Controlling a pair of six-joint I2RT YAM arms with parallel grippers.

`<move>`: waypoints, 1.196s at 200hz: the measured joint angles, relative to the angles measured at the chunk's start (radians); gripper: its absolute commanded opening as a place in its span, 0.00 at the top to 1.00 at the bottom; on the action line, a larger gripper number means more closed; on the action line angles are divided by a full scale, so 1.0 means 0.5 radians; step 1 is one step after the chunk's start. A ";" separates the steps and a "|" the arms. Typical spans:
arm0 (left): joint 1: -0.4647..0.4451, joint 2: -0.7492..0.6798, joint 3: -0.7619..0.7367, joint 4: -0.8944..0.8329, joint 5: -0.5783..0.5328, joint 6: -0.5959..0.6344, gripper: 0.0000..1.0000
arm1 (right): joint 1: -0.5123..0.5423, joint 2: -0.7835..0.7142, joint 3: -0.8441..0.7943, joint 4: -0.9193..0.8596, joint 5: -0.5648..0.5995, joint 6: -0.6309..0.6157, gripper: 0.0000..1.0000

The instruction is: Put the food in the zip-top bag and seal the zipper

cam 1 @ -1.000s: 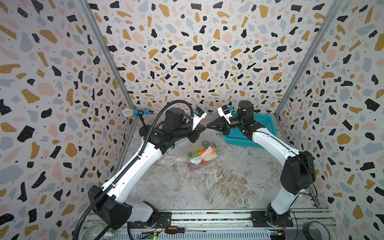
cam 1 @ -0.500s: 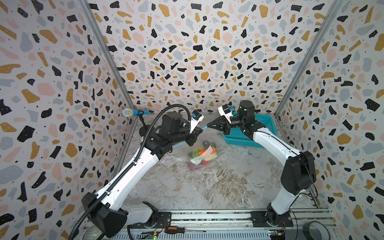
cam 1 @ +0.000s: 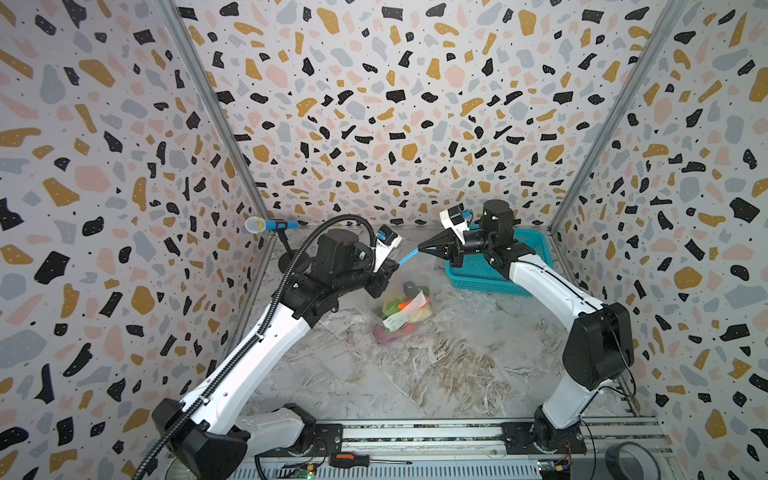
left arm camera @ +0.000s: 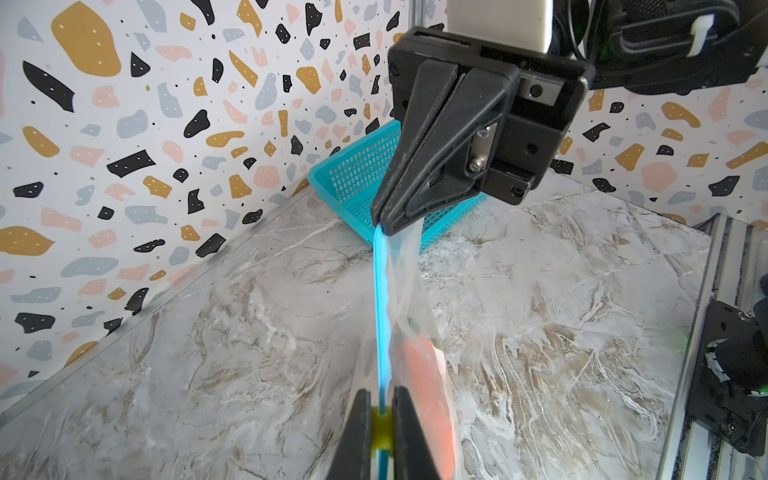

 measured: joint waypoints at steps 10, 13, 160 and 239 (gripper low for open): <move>0.000 -0.014 -0.005 -0.011 -0.013 0.000 0.92 | -0.005 0.000 0.000 -0.007 0.006 0.000 1.00; 0.000 -0.018 -0.008 -0.013 -0.015 0.000 0.93 | -0.006 0.000 0.000 -0.010 0.007 -0.001 1.00; 0.000 -0.260 -0.140 -0.156 -0.134 -0.023 0.93 | -0.040 0.000 0.000 -0.027 0.067 0.003 1.00; 0.000 -0.369 -0.168 -0.243 -0.192 -0.051 0.94 | -0.040 0.000 0.000 -0.027 0.080 0.011 1.00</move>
